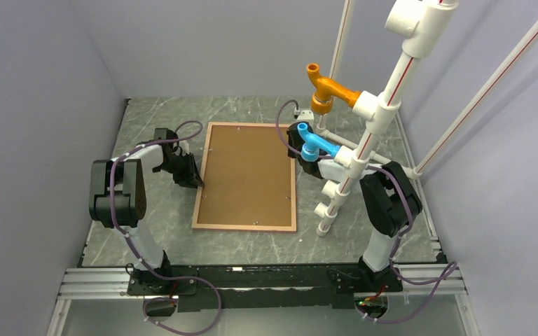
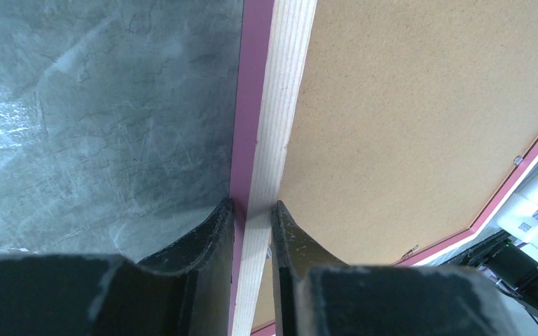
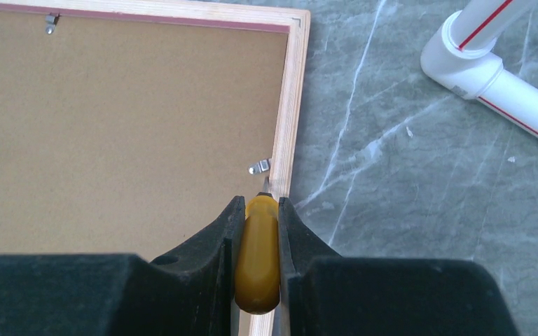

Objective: Take the photo out of the frame

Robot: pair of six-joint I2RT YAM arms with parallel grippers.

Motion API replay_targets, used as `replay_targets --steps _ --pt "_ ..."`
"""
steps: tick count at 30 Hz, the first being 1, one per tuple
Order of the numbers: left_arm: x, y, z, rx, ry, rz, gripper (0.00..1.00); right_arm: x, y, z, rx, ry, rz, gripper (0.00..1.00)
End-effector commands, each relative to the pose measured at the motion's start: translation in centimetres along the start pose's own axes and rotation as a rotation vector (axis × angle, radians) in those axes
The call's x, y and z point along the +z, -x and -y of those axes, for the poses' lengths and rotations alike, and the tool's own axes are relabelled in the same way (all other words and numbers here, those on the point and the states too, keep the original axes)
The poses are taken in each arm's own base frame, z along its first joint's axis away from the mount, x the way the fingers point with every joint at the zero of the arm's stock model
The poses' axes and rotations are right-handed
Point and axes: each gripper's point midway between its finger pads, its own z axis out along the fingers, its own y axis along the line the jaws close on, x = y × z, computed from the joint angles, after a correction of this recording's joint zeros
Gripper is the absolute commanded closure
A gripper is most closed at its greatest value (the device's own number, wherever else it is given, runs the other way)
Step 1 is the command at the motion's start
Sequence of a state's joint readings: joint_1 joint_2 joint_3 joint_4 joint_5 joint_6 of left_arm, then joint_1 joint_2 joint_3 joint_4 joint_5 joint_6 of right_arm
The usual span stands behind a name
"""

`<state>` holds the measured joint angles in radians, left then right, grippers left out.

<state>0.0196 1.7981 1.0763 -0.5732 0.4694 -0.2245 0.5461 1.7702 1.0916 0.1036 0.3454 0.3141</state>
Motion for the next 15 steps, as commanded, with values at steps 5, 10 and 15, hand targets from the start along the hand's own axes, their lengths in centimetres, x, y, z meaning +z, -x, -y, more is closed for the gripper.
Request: replay_targets --steps 5,10,15 --pt "0.3 -0.5 1.0 0.013 -0.048 -0.022 1.00 1.4 2.4 -1.1 0.037 0.014 0.082 1.00" --pt "0.4 -0.5 1.1 0.015 -0.053 -0.023 1.00 1.4 2.1 -2.0 0.081 0.072 0.090 1.00" --pt "0.3 -0.4 1.1 0.013 -0.054 -0.023 1.00 0.4 3.2 -2.0 0.087 0.086 0.098 1.00"
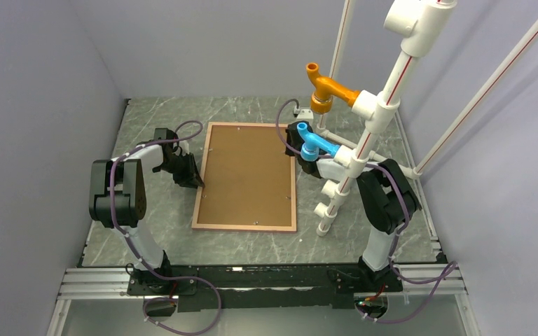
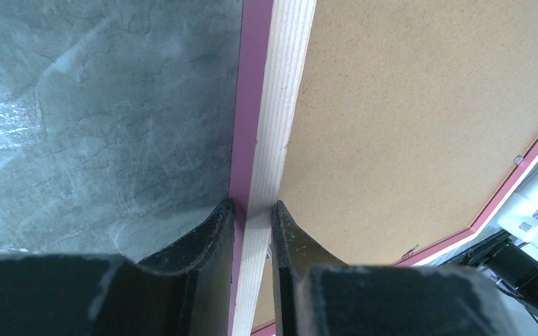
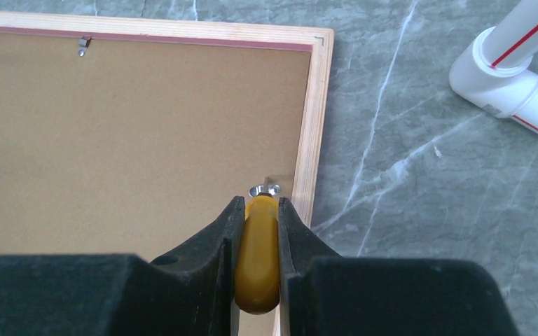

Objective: Take the photo out of the frame

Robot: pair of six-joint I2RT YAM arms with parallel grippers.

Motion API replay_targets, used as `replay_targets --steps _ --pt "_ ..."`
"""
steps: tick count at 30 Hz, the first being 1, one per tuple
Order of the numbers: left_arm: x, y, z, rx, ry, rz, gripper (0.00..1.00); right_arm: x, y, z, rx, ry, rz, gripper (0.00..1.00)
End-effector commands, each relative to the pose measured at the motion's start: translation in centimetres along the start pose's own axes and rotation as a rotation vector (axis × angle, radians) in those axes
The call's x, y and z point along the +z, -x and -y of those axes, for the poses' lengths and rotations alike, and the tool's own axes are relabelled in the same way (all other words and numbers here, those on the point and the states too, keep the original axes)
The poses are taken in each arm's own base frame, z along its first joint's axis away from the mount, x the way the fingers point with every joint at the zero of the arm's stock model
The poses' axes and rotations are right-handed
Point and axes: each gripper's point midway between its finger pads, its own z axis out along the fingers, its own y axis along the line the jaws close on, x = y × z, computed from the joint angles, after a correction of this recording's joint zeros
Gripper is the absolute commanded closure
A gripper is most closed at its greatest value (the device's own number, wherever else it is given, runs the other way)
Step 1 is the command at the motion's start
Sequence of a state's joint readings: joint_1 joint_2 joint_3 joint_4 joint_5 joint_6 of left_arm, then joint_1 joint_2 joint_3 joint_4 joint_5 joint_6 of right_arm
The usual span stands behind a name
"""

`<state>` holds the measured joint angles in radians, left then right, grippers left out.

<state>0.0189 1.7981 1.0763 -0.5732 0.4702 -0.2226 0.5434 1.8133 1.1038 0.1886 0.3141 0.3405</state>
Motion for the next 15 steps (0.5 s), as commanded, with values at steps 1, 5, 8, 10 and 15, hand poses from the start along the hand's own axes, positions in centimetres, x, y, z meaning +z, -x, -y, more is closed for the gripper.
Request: replay_targets --steps 1,5,8,10,15 --pt "0.3 -0.3 1.1 0.010 -0.051 -0.021 1.00 -1.2 3.0 -0.6 0.043 0.032 0.054 1.00" --pt "0.3 -0.3 1.0 0.002 -0.043 -0.022 1.00 -4.0 4.5 0.6 0.049 0.063 0.027 1.00" --pt "0.3 -0.3 1.2 -0.003 -0.051 -0.023 1.00 -6.6 4.2 0.7 0.008 0.114 -0.043 1.00" --pt "0.2 -0.2 1.3 -0.002 -0.053 -0.020 1.00 -8.3 3.3 0.5 -0.007 0.164 -0.102 1.00" --pt "0.0 -0.1 1.5 0.001 -0.062 -0.014 1.00 -11.6 0.4 -1.3 -0.033 0.322 -0.257 1.00"
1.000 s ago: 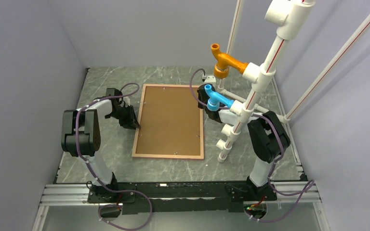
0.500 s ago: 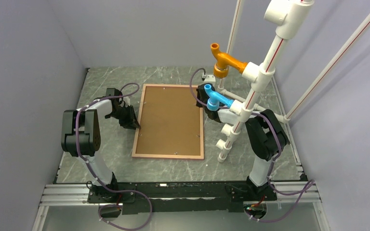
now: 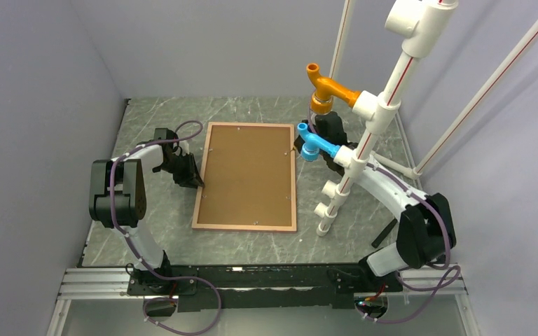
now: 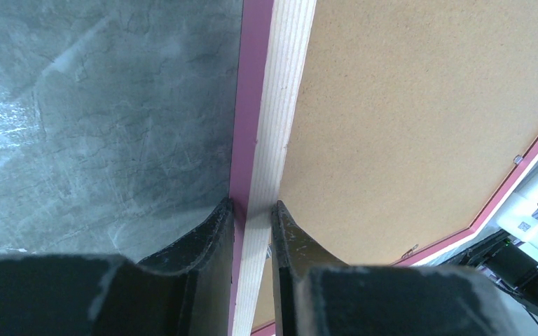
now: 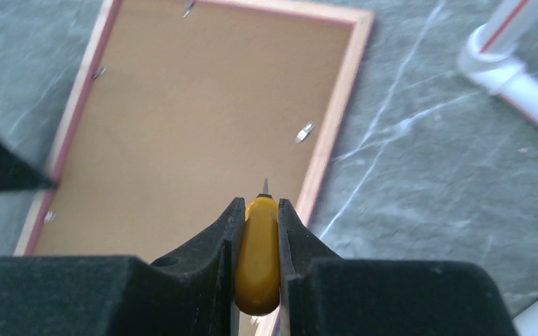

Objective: Take the photo out of the frame

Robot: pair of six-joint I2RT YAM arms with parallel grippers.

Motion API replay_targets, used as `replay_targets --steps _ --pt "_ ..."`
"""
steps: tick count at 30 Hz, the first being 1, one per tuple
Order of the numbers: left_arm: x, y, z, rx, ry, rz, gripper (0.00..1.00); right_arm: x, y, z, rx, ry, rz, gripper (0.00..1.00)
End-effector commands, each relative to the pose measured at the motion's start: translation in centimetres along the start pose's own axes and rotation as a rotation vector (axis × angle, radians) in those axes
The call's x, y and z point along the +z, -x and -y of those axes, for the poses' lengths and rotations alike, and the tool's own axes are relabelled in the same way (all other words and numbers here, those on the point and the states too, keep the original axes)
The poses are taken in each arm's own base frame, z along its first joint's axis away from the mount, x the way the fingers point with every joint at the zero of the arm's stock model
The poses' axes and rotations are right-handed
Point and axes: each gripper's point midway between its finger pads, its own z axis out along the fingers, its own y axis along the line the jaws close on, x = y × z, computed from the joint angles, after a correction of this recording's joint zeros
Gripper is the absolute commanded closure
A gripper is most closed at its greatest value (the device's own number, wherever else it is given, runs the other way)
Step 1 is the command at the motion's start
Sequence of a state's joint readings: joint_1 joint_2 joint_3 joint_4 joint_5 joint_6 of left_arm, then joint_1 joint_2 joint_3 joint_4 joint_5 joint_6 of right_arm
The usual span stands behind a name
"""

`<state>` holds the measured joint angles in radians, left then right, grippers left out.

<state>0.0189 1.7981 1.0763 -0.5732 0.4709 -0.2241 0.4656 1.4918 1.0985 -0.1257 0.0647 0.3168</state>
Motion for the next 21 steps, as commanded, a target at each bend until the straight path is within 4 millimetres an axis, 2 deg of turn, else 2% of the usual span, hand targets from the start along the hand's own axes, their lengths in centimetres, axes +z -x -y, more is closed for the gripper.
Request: replay_targets --steps 1,5,13,21 --pt "0.0 -0.1 1.5 0.003 -0.063 -0.013 1.00 -2.6 -5.2 -2.4 -0.034 0.164 -0.242 1.00" --pt "0.3 -0.5 2.2 0.021 -0.069 -0.028 1.00 -2.7 -6.9 -2.5 -0.038 0.168 -0.316 1.00" --pt "0.5 -0.8 2.0 0.027 -0.051 -0.037 1.00 -1.7 -9.9 -2.2 -0.085 0.101 -0.436 1.00" --pt "0.5 -0.7 1.8 0.024 -0.038 -0.038 1.00 -2.2 -10.6 -0.4 -0.136 -0.020 -0.479 1.00"
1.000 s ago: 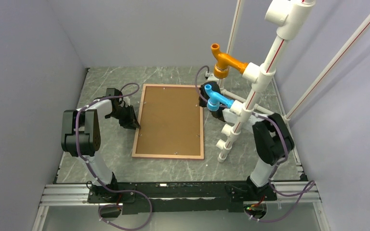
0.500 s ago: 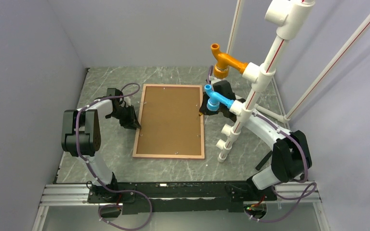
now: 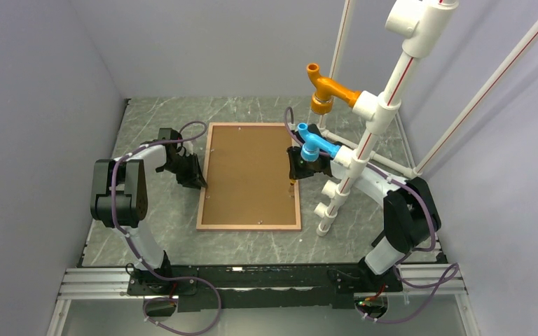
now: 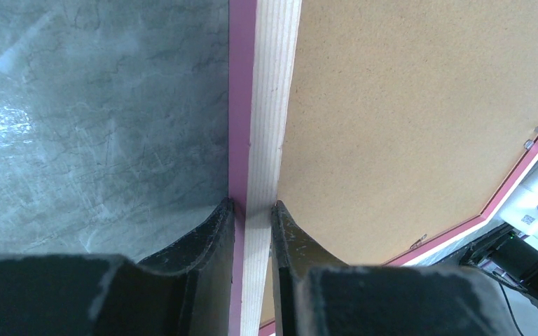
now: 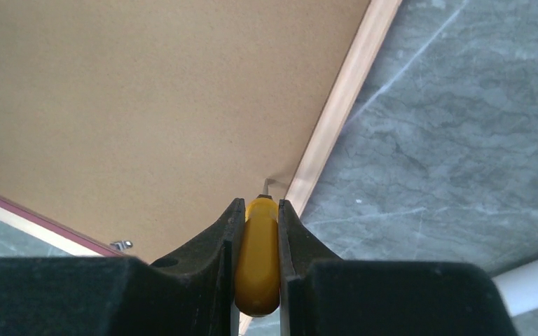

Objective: Take the photo out of the frame

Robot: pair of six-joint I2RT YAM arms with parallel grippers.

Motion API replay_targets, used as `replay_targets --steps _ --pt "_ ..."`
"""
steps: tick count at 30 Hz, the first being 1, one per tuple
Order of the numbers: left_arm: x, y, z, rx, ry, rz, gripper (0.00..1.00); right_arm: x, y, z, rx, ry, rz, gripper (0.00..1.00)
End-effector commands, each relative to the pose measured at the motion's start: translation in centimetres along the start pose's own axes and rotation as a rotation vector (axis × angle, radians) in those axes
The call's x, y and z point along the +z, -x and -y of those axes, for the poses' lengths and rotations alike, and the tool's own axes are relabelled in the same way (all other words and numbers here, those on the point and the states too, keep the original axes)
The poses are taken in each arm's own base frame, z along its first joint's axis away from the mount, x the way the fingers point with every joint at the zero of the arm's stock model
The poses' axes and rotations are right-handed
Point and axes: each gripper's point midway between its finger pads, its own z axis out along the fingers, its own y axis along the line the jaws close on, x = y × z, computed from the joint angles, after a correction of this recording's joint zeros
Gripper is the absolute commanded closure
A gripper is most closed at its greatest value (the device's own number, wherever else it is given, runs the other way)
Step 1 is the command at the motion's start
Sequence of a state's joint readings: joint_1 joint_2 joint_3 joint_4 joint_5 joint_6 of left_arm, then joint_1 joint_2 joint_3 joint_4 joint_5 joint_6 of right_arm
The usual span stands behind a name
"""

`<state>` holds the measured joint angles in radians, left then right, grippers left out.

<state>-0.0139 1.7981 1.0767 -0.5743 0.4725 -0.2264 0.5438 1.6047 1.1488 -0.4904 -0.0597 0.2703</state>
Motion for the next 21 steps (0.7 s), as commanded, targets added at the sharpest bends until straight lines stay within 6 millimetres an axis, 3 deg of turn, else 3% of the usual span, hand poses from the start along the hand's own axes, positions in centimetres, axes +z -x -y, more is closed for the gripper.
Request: replay_targets --steps 1,21 --pt "0.2 -0.2 0.8 -0.003 -0.030 -0.024 1.00 -0.9 -0.1 1.4 -0.020 -0.092 -0.026 1.00" --pt "0.4 -0.1 0.7 -0.007 -0.029 -0.029 1.00 -1.9 -3.4 0.6 -0.061 -0.079 -0.132 1.00"
